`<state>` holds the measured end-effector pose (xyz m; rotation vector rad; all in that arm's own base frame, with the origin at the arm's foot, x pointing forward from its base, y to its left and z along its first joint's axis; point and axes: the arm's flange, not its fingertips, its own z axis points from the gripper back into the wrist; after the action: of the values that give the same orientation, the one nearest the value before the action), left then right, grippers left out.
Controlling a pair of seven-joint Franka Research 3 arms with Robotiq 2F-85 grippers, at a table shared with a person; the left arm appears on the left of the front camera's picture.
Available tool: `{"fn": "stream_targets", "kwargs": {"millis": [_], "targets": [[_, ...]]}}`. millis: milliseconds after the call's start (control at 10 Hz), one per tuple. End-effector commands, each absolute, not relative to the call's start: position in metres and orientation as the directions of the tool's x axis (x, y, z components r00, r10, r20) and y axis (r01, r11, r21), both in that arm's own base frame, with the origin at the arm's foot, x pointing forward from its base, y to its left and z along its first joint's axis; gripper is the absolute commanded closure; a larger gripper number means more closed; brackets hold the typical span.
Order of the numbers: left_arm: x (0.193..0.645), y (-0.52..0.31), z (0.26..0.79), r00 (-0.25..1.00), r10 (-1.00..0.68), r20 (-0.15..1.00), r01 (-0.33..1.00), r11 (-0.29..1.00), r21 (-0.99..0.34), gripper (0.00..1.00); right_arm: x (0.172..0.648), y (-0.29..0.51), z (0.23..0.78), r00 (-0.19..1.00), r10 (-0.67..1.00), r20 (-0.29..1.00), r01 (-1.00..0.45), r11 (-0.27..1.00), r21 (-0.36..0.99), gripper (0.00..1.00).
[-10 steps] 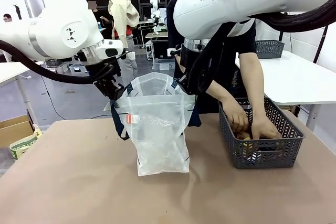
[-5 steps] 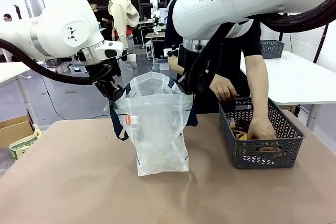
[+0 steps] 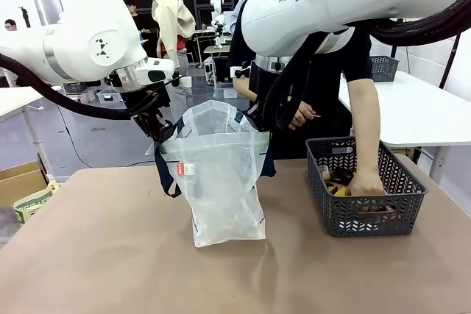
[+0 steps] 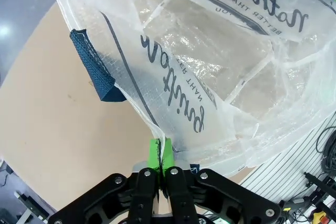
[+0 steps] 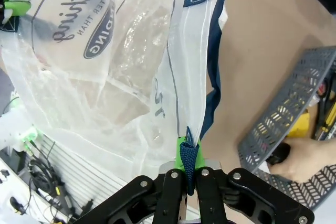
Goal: Transfer purchased items from the store into the shopping bag.
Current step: Open the Reusable shopping bag in the center of the table, then move the Reusable shopping bag to the right side of the table.
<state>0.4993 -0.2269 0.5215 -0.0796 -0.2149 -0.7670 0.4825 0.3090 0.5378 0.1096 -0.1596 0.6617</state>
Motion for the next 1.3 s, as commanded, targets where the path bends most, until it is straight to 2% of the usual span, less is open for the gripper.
{"fn": "stream_targets", "kwargs": {"millis": [0,1200], "targets": [[0.4992,-0.2253,0.5201,0.699,-0.681,0.217,0.696,0.718,0.012,1.0,0.4829,0.308,0.5378,0.767,0.615,0.181,-0.632,0.774,0.048,1.0],[0.4992,-0.2253,0.5201,0.699,-0.681,0.217,0.696,0.718,0.012,1.0,0.4829,0.308,0.5378,0.767,0.615,0.181,-0.632,0.774,0.048,1.0]]}}
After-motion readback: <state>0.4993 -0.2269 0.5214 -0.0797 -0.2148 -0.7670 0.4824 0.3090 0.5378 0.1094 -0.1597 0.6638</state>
